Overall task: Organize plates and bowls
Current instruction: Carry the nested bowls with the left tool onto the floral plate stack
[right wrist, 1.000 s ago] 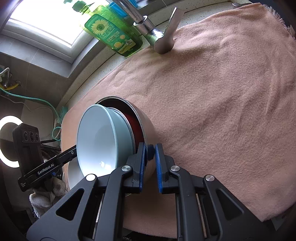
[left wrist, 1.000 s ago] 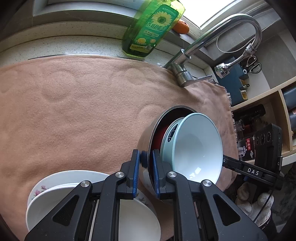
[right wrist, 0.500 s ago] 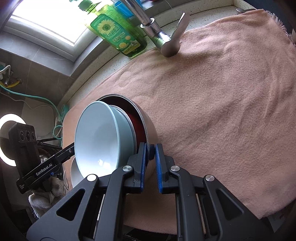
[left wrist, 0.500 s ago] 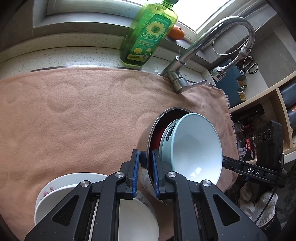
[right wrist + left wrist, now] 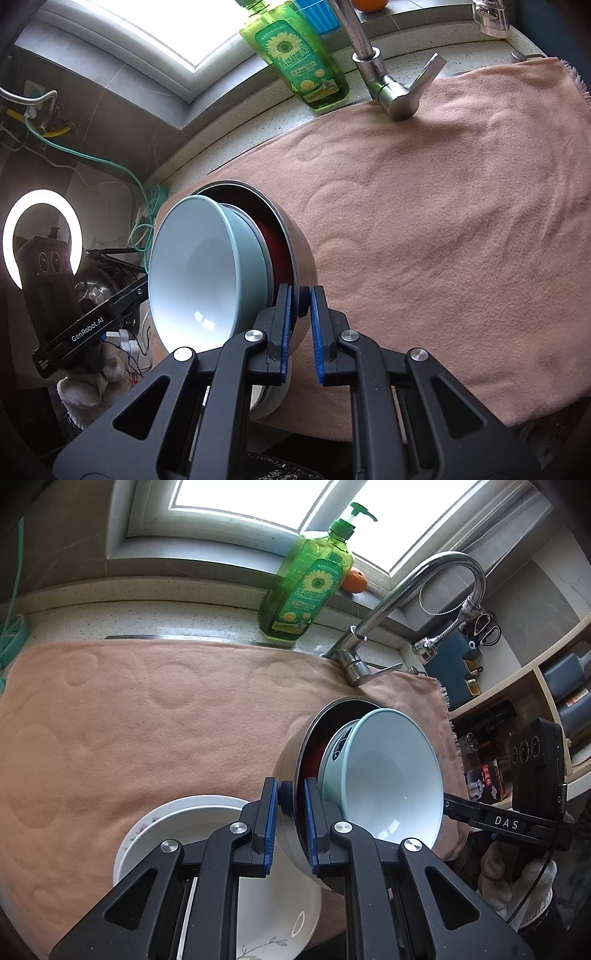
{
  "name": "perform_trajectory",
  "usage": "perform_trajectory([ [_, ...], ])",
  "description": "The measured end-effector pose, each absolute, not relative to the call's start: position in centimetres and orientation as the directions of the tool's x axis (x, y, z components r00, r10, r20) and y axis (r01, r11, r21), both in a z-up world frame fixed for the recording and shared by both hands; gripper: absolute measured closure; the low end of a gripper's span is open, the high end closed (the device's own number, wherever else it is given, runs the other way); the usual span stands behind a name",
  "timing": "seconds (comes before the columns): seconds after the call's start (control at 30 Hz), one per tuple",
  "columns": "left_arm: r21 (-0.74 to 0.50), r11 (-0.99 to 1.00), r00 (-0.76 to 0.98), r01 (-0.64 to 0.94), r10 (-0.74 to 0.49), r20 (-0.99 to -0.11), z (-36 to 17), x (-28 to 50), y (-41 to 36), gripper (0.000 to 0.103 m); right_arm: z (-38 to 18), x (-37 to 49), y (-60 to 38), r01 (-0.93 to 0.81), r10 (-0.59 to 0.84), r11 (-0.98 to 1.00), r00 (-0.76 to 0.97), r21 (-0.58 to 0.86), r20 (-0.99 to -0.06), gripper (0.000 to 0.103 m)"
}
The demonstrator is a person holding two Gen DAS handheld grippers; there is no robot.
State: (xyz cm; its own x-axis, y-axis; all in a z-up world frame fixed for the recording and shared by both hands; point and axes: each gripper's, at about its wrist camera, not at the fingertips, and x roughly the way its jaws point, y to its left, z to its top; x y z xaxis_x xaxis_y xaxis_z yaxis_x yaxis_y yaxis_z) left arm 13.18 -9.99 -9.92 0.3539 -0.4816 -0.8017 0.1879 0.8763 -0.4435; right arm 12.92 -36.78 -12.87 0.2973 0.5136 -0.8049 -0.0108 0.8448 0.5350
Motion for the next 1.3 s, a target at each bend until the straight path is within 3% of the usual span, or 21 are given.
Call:
perform_trajectory([
  [0.73, -0.454, 0.890, 0.376, 0.050, -0.438, -0.817, -11.3, 7.5, -1.4, 0.094, -13.9, 8.9, -27.7, -0.124, 0.543, 0.839, 0.189, 0.529, -0.818, 0.091],
  [1.3, -0.446, 0.895, 0.340, 0.019, -0.425, -0.839, -13.3, 6.4, 0.0, 0.094, -15.5, 8.3, -25.7, -0.117, 0.532, 0.846, 0.151, 0.520, -0.833, 0.091],
])
